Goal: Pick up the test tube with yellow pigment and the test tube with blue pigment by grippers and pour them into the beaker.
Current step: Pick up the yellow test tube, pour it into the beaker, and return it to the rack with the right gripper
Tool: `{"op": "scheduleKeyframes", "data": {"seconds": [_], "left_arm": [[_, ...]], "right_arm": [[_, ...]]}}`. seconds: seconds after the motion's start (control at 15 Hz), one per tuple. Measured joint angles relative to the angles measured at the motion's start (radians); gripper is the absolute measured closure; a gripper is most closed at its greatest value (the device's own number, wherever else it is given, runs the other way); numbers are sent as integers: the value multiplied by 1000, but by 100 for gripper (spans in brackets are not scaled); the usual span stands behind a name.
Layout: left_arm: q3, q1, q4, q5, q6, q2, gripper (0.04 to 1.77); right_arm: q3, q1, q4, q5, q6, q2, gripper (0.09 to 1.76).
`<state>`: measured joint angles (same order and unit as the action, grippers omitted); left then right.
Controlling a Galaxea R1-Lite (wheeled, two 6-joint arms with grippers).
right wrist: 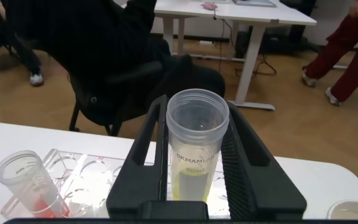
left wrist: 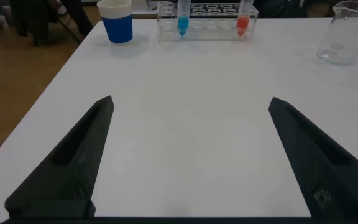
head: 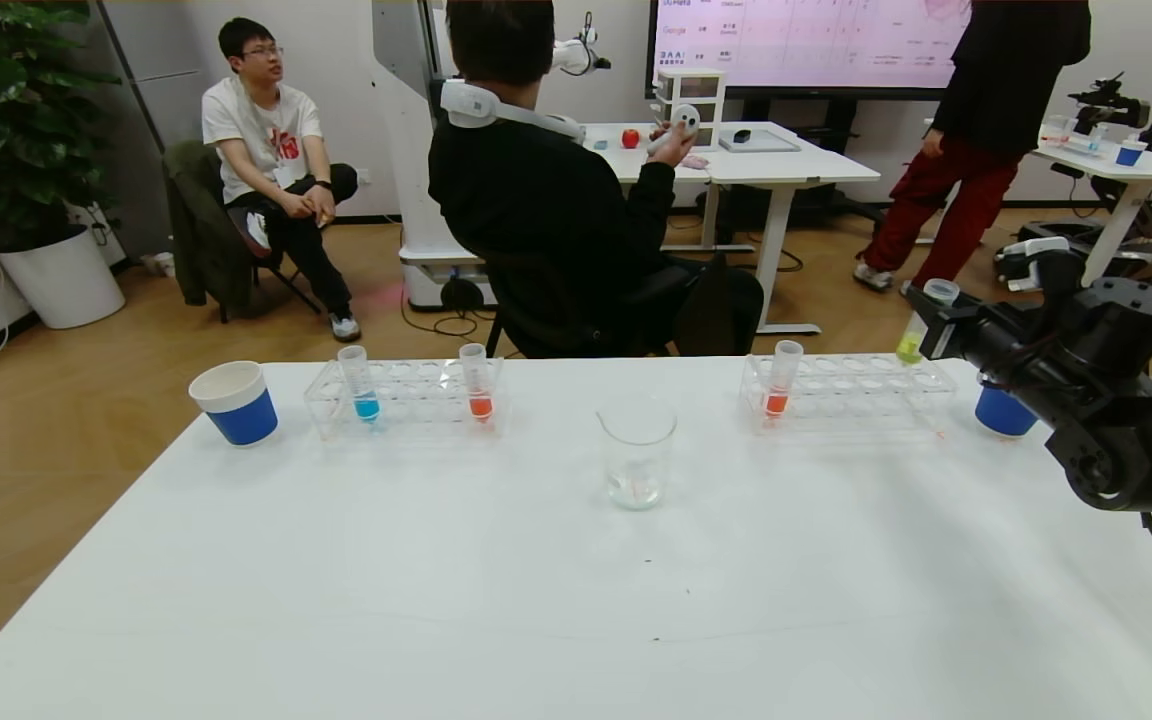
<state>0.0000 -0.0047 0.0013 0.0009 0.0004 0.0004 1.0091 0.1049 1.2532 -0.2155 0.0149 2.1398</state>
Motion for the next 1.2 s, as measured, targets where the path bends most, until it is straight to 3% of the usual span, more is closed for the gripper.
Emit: {"op": "scheduleKeyframes", "data": {"seconds": [0.27, 0.73, 1.2], "left_arm": [[0, 0, 0, 0, 0, 0, 7], [0, 0, 0, 0, 0, 0, 7], [0, 0, 0, 0, 0, 0, 7]], "right_arm": [[17, -71, -19, 1, -5, -22, 133], [212, -290, -158, 9, -174, -46, 133], [233, -480, -45, -82, -441, 34, 133]]}}
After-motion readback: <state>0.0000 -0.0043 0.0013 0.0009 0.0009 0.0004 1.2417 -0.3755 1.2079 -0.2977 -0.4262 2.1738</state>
